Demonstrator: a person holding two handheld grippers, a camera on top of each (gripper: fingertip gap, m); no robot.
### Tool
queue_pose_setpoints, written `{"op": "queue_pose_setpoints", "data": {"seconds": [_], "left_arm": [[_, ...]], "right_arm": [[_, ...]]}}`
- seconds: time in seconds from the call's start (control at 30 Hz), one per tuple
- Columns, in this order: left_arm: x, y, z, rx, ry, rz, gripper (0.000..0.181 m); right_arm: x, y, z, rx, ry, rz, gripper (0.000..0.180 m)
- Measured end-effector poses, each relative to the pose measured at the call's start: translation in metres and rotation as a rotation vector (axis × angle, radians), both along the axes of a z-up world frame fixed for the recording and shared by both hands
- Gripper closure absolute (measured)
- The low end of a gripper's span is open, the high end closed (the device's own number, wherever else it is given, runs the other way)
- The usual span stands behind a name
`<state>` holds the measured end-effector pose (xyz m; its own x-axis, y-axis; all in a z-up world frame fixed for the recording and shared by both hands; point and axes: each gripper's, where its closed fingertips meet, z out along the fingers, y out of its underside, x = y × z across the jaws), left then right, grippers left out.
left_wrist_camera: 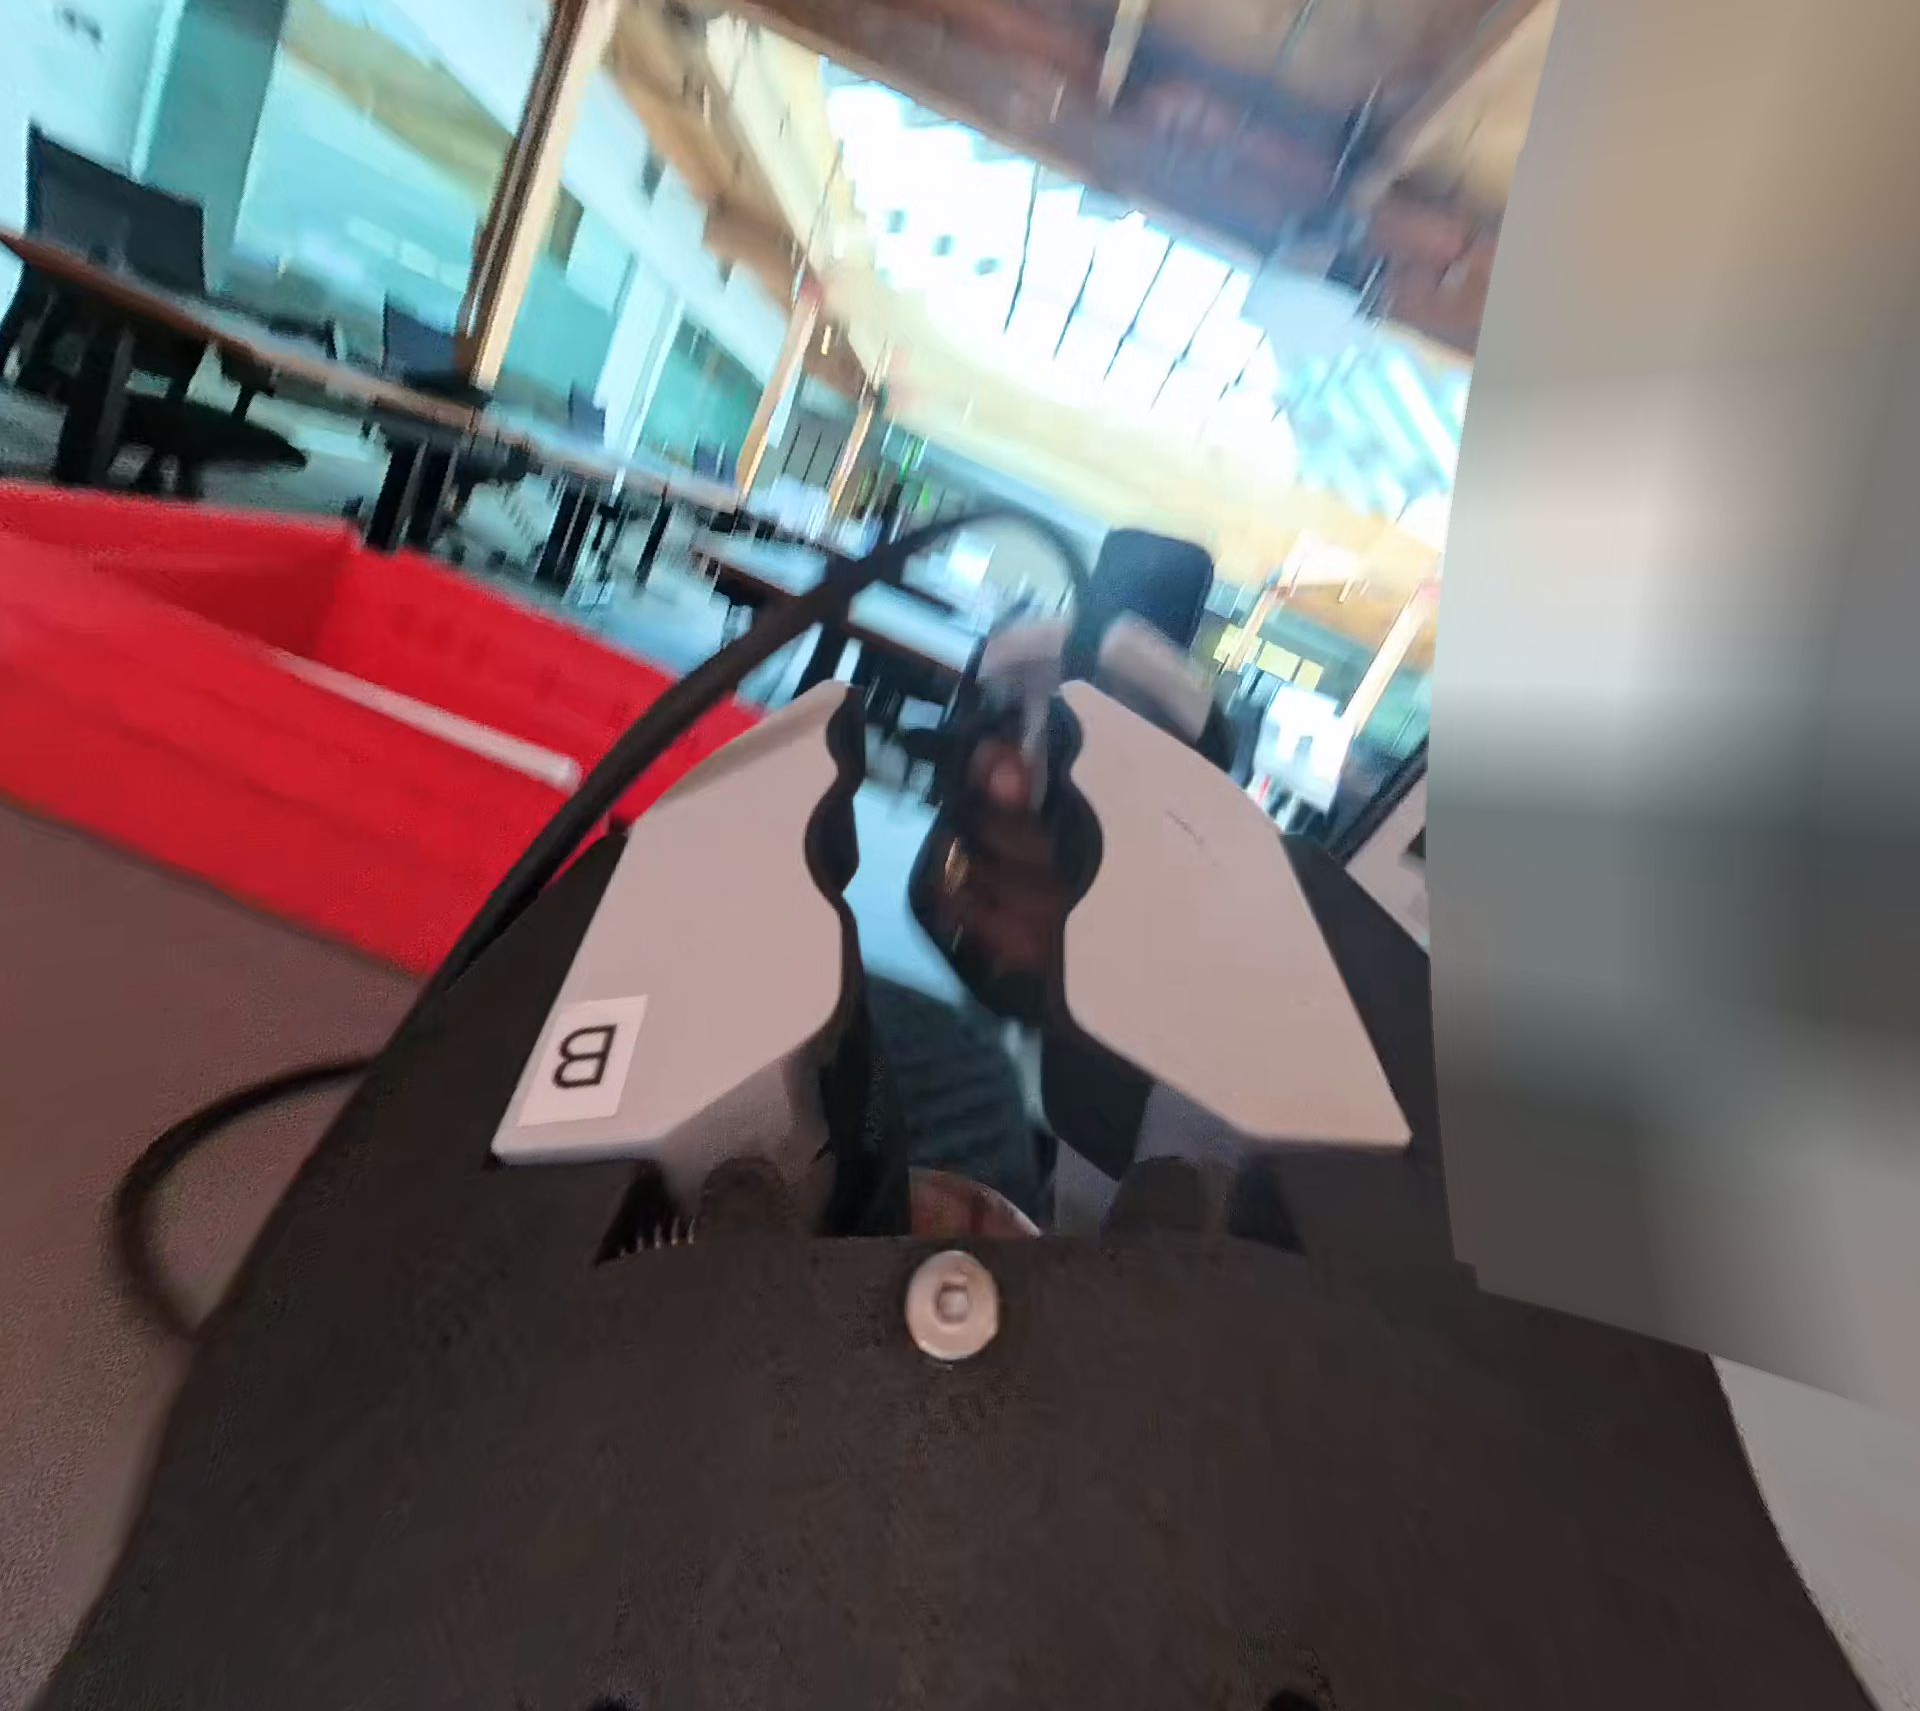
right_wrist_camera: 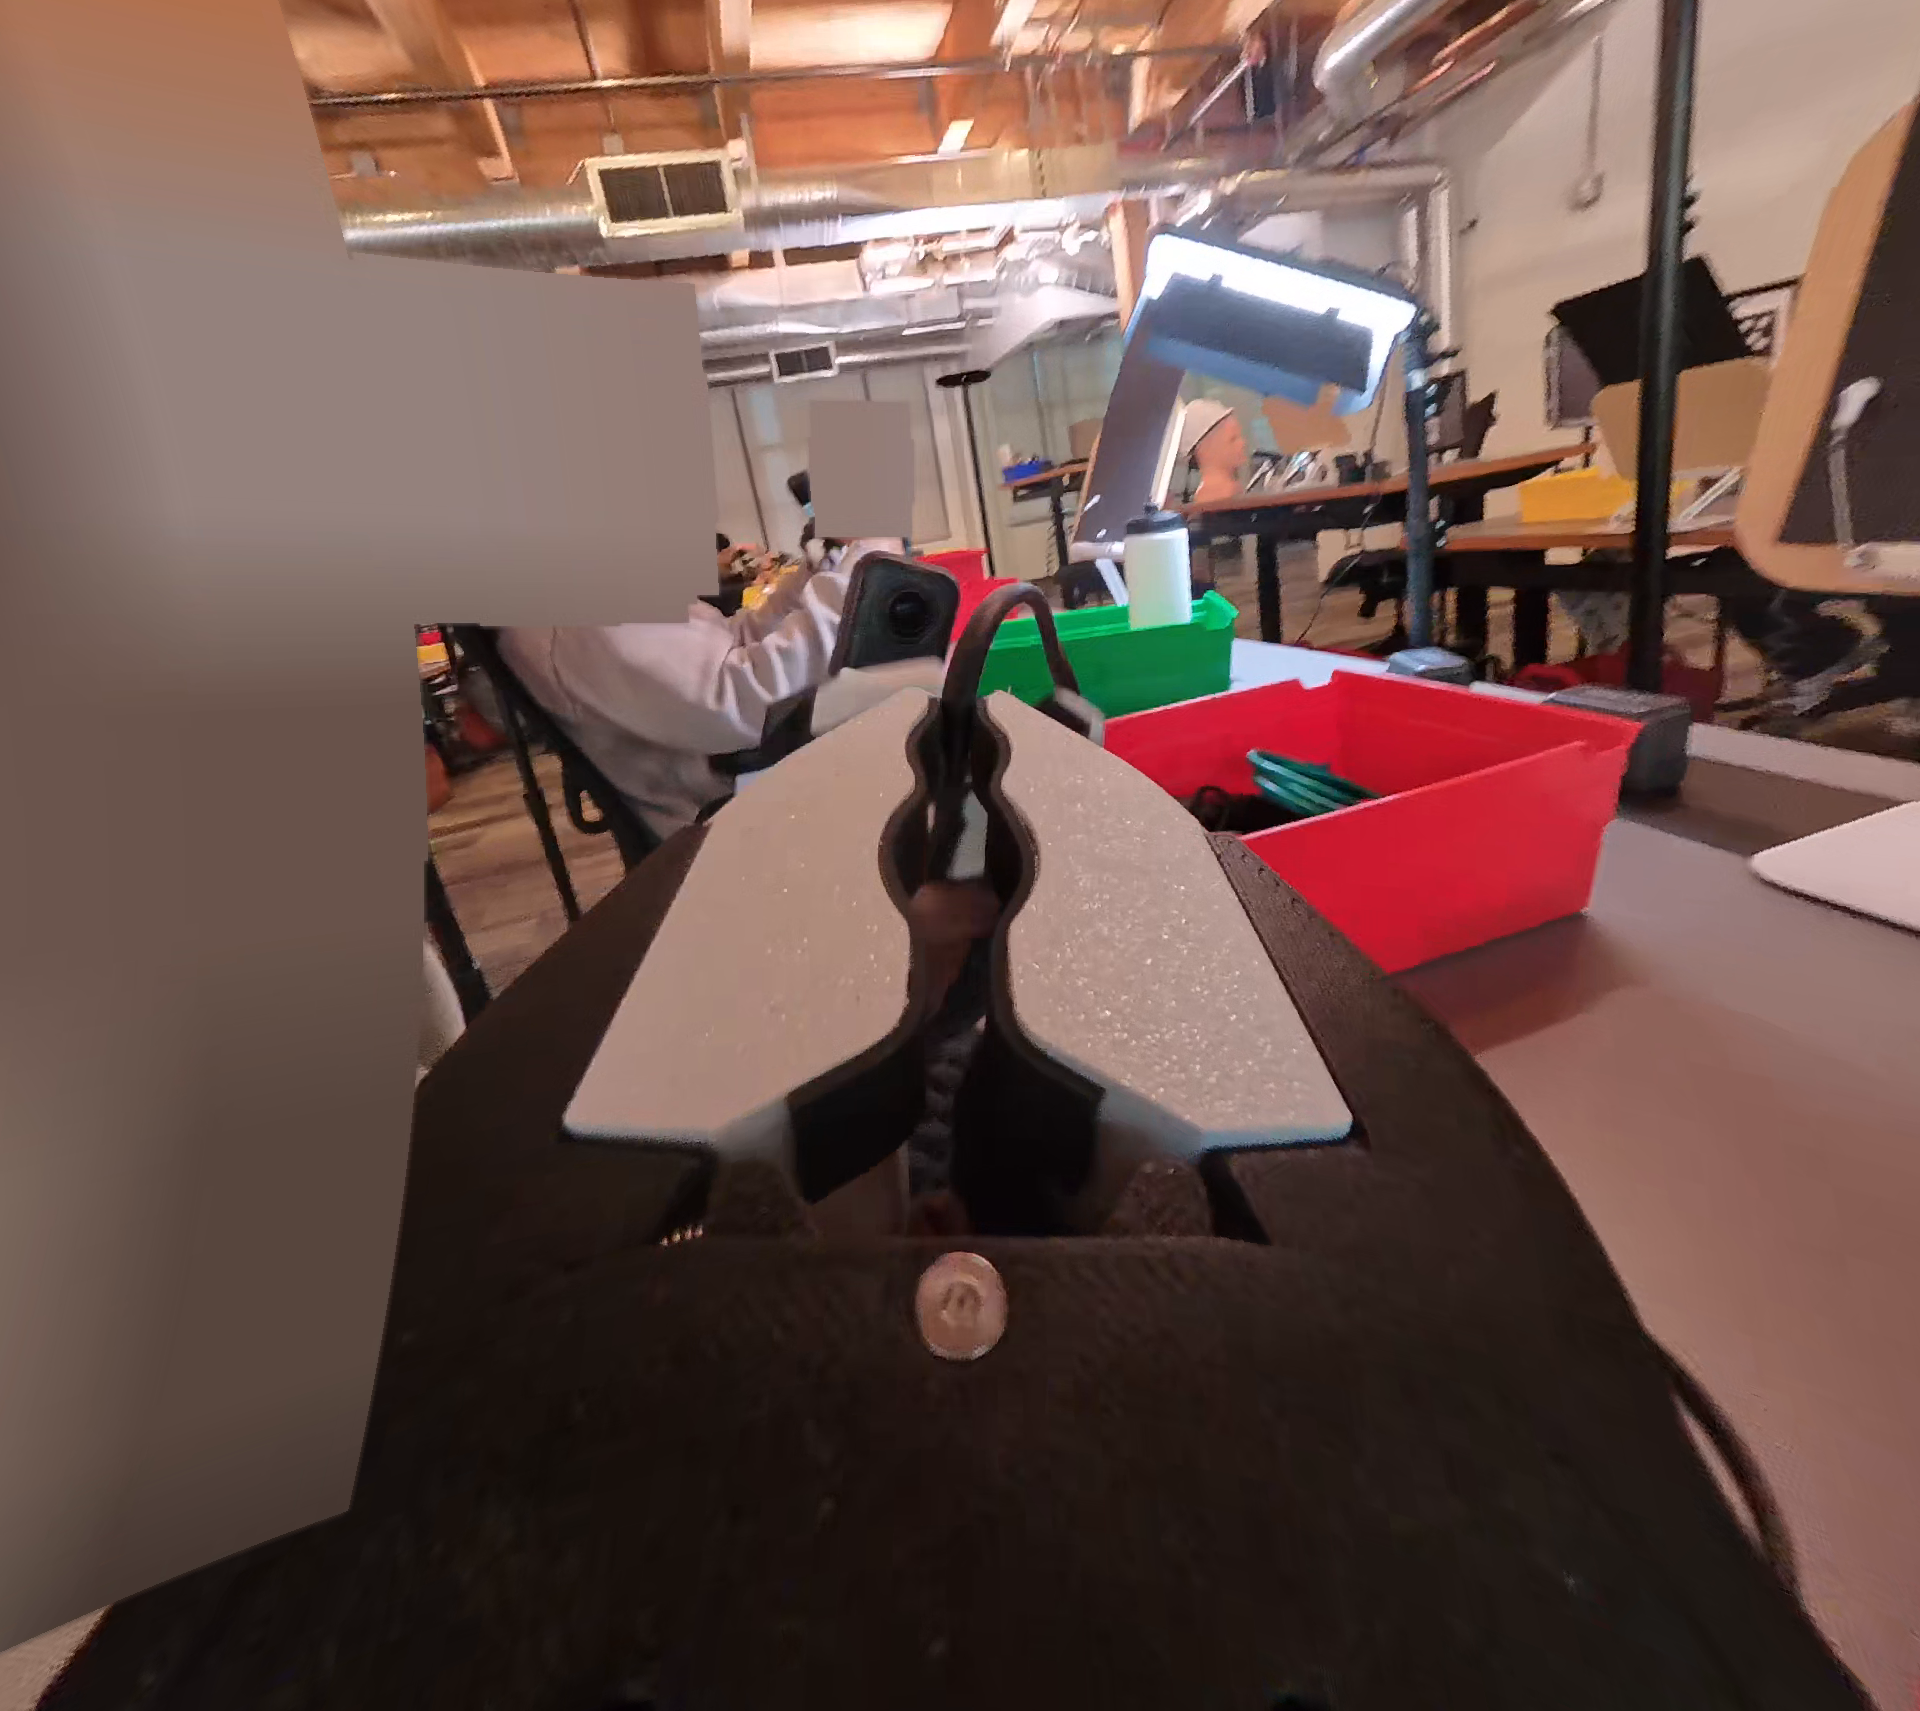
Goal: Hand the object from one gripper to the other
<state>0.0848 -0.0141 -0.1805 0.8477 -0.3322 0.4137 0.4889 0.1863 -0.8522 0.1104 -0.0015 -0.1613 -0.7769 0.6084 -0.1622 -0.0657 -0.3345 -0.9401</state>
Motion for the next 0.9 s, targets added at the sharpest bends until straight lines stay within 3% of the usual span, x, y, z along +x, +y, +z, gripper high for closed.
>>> {"op": "queue_pose_setpoints", "data": {"seconds": [0.1,0.17,0.4,0.6,0.73,0.77,0.87,0.9], "left_arm": [[0.011,-0.005,-0.030,-0.238,0.181,-0.045,0.144],[0.013,-0.015,-0.033,-0.268,0.294,-0.030,0.144],[-0.006,-0.056,0.040,0.031,0.560,0.400,0.144],[0.004,-0.027,0.023,-0.243,1.096,0.609,0.141],[-0.014,-0.013,0.003,-0.423,1.222,0.685,0.136],[-0.019,-0.011,0.001,-0.433,1.239,0.706,0.139],[-0.023,-0.008,-0.001,-0.422,1.253,0.749,0.175],[-0.023,-0.008,-0.002,-0.421,1.215,0.739,0.175]], "right_arm": [[0.003,0.015,0.011,0.014,0.039,-0.074,0.175],[0.005,0.023,0.014,0.041,0.056,-0.118,0.175],[0.001,0.030,0.003,0.189,0.018,-0.195,0.175],[0.000,0.011,-0.013,0.297,-0.049,-0.137,0.175],[0.005,0.000,-0.014,0.333,-0.051,-0.093,0.175],[0.007,-0.002,-0.013,0.338,-0.050,-0.079,0.175],[0.012,-0.007,-0.011,0.336,-0.040,-0.041,0.174],[0.012,-0.007,-0.011,0.338,-0.039,-0.038,0.174]]}}
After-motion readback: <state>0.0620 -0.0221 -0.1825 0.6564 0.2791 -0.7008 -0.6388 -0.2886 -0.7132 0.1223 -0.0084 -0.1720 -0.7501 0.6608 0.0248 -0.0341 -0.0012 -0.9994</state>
